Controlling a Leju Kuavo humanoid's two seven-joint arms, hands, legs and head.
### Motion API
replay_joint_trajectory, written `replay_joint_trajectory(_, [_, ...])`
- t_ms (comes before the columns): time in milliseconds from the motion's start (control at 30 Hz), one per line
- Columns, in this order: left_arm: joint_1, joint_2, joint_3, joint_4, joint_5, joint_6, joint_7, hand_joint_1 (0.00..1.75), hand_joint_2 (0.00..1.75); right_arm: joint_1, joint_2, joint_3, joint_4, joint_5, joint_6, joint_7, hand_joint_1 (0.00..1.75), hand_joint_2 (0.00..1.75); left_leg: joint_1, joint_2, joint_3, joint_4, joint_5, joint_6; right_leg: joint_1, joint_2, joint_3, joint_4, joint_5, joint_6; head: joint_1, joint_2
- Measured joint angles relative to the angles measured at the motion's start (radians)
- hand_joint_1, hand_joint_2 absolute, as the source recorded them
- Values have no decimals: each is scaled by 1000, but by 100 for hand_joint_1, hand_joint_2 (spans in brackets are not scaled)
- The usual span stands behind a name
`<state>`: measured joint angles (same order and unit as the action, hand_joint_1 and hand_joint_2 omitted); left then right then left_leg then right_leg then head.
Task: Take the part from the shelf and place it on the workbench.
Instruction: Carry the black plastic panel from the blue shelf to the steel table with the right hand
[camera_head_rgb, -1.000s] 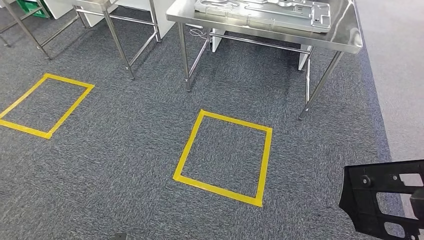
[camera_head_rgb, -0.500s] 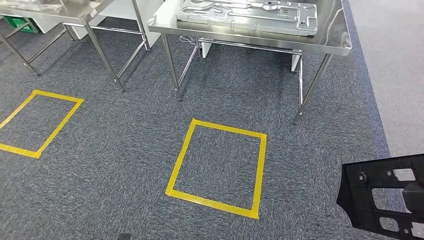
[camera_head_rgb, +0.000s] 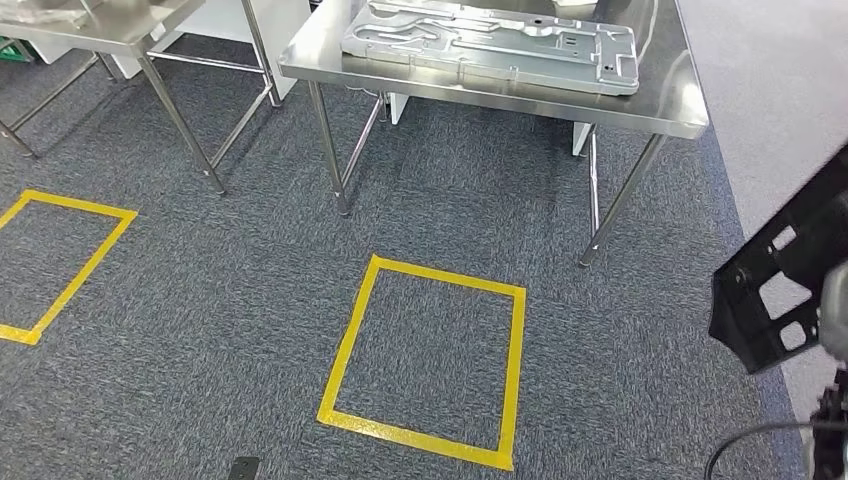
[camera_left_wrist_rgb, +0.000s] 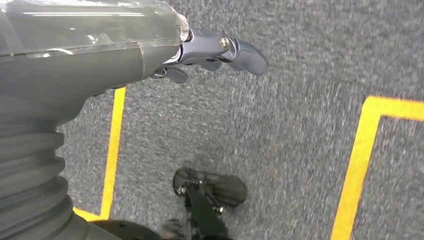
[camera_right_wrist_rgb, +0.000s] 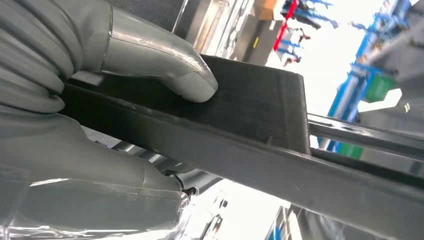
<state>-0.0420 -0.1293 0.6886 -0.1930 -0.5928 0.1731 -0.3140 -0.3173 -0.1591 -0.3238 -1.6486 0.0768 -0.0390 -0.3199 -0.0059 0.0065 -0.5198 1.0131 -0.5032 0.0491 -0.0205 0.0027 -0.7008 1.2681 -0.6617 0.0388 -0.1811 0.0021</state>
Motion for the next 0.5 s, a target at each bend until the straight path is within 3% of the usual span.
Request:
replay_joint_trajectory(33, [0,0,0,0,-2,-1,1,0,175,-65,-28,31,61,7,-4,11,175,175,0,-1,18,0,-15,-1,-1,-2,-6,-46,32,0,0,0])
replay_joint_trajectory(133, [4,-3,0,2,-2,-2,1,0,175,-188,-85,94,196,13,-16,25,175,175,-1,-15,60,-1,-57,-13,5,-7,-11,-196,248,-12,0,0])
replay_joint_trajectory(167, [4,-3,0,2,-2,-2,2,0,175,-210,-98,110,223,13,-20,27,175,175,-1,-21,69,-2,-66,-20,8,-8,-10,-219,285,-18,0,0])
replay_joint_trajectory(233, [1,-2,1,2,-3,-2,2,0,175,-248,-119,137,253,19,-30,36,175,175,-1,-23,63,17,-57,-31,9,-6,4,-227,274,-31,1,0])
replay_joint_trajectory(267, [0,-2,1,2,-7,-3,2,0,175,-274,-127,151,269,30,-38,46,175,175,0,-22,41,58,-36,-37,6,-5,15,-232,265,-39,1,0])
replay_joint_trajectory(333, [-1,-2,1,2,-16,-6,2,0,175,-341,-135,182,322,66,-57,76,175,175,2,-18,-42,189,-8,-48,3,-2,43,-242,245,-52,1,0])
replay_joint_trajectory(367, [-1,-2,1,2,-22,-8,3,0,175,-379,-137,202,359,87,-66,94,175,175,4,-16,-88,253,-22,-54,3,1,60,-247,233,-55,1,0])
replay_joint_trajectory(433, [1,-2,1,2,-31,-13,6,0,175,-458,-139,245,442,120,-75,122,175,175,7,-14,-162,315,-111,-60,2,9,100,-253,205,-56,1,0])
replay_joint_trajectory(467, [3,-1,1,2,-34,-15,7,0,175,-494,-140,265,480,132,-78,132,175,175,7,-14,-184,307,-154,-60,2,11,123,-256,189,-55,1,0])
replay_joint_trajectory(500, [4,-1,1,2,-36,-17,8,0,175,-528,-141,283,513,142,-79,138,175,175,6,-14,-198,279,-174,-57,2,13,146,-258,173,-54,1,0])
